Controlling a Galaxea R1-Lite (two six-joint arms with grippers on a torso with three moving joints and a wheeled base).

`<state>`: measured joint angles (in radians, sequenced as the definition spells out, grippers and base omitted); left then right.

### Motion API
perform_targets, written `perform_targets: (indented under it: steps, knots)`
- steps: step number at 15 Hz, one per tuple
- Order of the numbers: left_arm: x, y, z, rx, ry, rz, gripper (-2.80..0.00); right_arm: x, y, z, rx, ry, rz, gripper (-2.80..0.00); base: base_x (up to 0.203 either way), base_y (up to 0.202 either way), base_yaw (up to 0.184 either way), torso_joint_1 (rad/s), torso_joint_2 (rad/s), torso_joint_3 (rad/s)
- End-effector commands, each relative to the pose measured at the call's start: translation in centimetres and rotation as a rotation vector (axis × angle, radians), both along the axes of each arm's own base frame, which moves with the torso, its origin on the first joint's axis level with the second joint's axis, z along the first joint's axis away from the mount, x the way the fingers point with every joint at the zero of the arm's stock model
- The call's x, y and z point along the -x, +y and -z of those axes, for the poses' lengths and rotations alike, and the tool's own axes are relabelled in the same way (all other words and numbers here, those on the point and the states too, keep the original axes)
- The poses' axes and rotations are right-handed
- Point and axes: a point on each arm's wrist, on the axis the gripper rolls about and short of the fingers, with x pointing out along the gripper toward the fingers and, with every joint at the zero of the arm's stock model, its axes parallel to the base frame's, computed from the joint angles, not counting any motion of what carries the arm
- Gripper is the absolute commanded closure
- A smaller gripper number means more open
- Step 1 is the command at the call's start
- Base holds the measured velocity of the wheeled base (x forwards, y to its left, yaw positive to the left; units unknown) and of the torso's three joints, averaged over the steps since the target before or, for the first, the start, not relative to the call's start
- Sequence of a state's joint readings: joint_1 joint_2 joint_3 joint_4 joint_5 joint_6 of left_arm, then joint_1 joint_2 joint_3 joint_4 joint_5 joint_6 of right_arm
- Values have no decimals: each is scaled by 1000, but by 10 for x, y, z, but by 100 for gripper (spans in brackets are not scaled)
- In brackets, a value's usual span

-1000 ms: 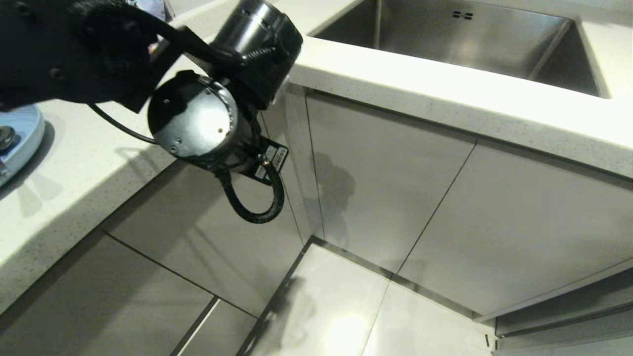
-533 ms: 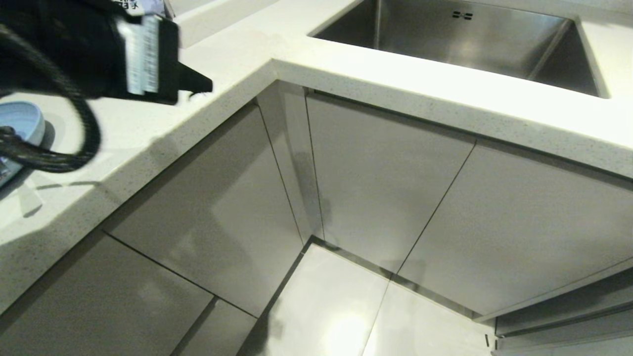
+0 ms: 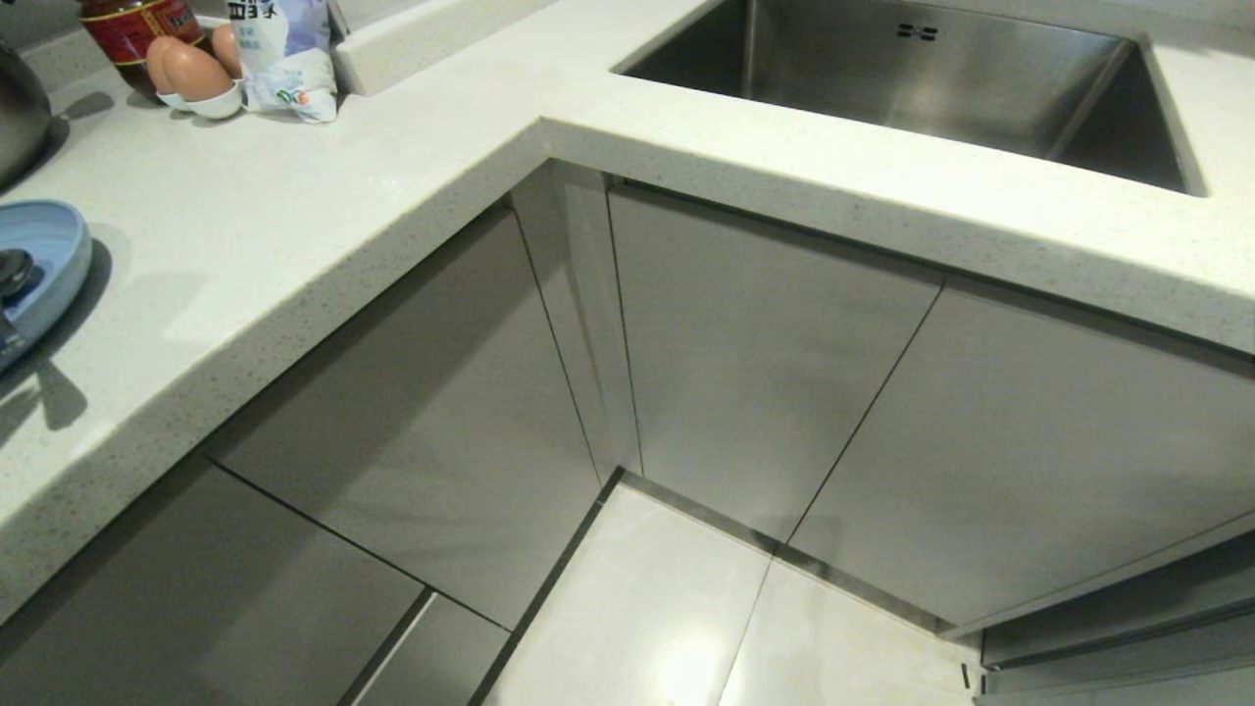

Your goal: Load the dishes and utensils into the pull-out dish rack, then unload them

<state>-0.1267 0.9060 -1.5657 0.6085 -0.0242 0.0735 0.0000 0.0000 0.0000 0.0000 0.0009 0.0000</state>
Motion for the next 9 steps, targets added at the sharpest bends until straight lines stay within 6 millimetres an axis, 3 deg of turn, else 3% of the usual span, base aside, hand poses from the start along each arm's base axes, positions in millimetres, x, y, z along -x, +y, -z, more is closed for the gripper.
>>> perform_targets:
  steps: [1, 5, 9]
  knots:
    - [70, 1, 35, -46, -102, -121, 0, 0, 0, 0, 0, 0, -1, 0, 0, 0, 0, 0, 0, 0]
    - [89, 0, 143, -123, 17, -273, 0, 0, 0, 0, 0, 0, -1, 0, 0, 0, 0, 0, 0, 0]
    - [70, 2, 226, -86, 84, -286, 0, 0, 0, 0, 0, 0, 1, 0, 0, 0, 0, 0, 0, 0]
